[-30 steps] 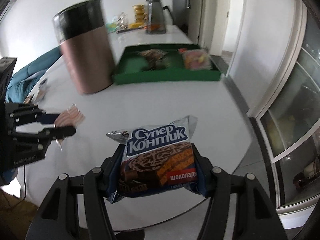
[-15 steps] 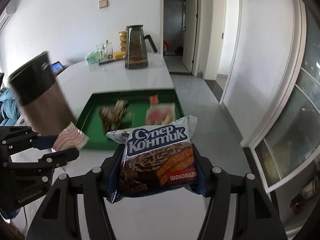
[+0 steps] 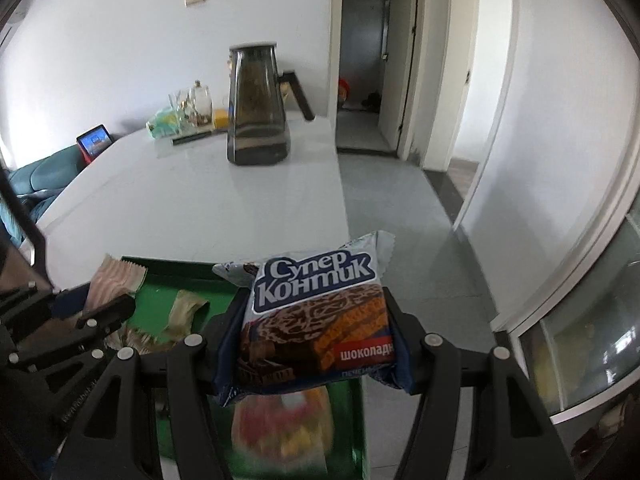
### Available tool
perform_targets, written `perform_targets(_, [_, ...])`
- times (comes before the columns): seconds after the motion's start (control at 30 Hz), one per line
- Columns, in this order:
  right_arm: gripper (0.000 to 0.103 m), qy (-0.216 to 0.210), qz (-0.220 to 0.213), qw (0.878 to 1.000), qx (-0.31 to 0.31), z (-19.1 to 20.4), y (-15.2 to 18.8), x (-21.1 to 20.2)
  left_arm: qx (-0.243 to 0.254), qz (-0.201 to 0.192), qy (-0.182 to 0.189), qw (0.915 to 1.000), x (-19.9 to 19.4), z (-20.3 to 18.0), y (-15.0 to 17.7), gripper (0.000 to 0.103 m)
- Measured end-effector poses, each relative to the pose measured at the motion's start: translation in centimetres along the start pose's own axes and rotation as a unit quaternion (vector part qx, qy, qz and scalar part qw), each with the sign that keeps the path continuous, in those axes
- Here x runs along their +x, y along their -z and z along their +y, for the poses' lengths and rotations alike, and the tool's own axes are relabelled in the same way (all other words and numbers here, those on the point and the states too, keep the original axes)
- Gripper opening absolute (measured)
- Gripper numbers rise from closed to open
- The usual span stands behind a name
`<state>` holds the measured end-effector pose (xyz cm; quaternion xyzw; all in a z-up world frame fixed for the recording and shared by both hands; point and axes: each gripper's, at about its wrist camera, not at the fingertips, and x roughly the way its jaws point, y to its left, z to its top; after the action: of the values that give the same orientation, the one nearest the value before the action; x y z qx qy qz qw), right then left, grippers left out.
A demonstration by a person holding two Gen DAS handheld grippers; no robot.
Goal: Organize snacks
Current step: 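Lower both packs into the green tray and open both grippers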
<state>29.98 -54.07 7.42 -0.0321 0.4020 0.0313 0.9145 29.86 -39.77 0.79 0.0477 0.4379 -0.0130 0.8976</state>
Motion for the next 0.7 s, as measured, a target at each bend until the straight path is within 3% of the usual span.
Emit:
perform_targets(0.3, [0.063,-0.025,0.053,0.998,-0.010,1.7,-0.3,7.6,-0.056,0.051,-0.050,0.9959,5.4,1.8,0.5,0.023])
perform_targets(0.7, [0.065,-0.034,0.087,0.995,-0.036,3.4,0.1,10.3,-0.062,0.090,-0.047,0.9929,7.8,1.7,1.2,0.025])
